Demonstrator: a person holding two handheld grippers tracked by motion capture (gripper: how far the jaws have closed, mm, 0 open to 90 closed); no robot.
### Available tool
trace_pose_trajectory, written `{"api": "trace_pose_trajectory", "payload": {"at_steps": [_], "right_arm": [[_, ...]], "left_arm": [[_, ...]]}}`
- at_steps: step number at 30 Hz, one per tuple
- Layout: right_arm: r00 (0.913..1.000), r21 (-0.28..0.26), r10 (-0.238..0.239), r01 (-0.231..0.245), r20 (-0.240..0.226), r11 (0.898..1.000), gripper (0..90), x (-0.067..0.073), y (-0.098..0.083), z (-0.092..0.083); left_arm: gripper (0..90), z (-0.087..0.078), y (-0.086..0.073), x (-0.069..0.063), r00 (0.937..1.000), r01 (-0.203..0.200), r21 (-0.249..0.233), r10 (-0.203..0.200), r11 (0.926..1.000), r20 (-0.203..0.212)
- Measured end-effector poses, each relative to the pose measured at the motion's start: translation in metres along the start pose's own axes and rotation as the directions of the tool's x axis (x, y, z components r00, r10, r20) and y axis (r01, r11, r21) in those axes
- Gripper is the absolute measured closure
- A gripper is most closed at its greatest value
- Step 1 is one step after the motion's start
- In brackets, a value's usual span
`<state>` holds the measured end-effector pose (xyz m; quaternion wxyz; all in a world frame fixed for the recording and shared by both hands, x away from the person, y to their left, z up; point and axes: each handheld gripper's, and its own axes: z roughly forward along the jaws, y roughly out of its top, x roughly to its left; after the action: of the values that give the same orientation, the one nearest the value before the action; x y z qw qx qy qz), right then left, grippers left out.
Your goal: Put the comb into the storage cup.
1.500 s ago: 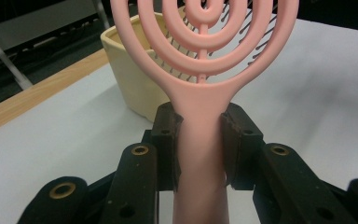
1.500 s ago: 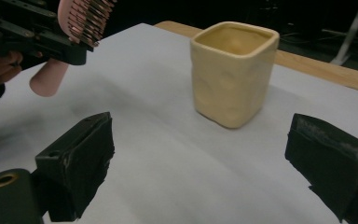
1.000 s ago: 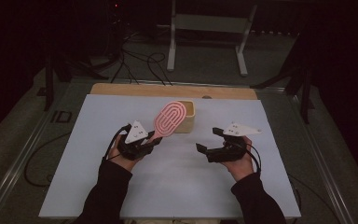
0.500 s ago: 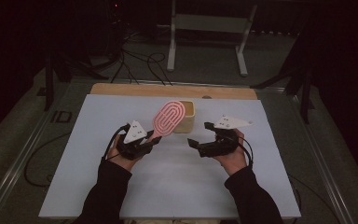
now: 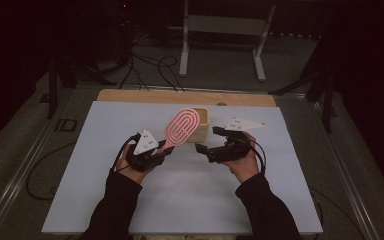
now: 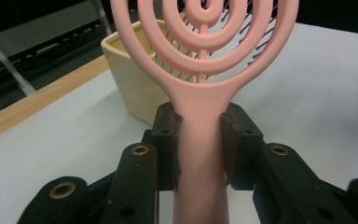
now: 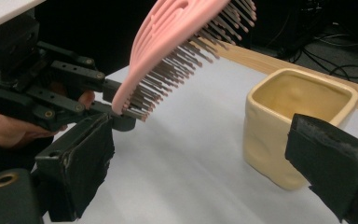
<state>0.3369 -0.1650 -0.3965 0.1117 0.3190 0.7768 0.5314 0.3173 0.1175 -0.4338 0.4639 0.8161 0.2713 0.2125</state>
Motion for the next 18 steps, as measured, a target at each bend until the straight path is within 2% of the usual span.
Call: {"api": "trace_pose_trajectory", "payload": {"at_steps": [11,18], "right_arm": [[0.9998,0.006,0.011,-0.011,-0.014,1.000,7.7,0.005,0.012,0.011],[0.9999,0.015,0.015,-0.015,-0.006,1.000,7.7,0.007,0.021,0.019]], "left_arm": [[70.1,0.005,0.000,-0.006,0.9998,-0.019,0.005,0.019,0.9998,0.004],[70.1,0.006,0.000,-0.009,0.9996,-0.025,0.008,0.025,0.9997,0.009]]}}
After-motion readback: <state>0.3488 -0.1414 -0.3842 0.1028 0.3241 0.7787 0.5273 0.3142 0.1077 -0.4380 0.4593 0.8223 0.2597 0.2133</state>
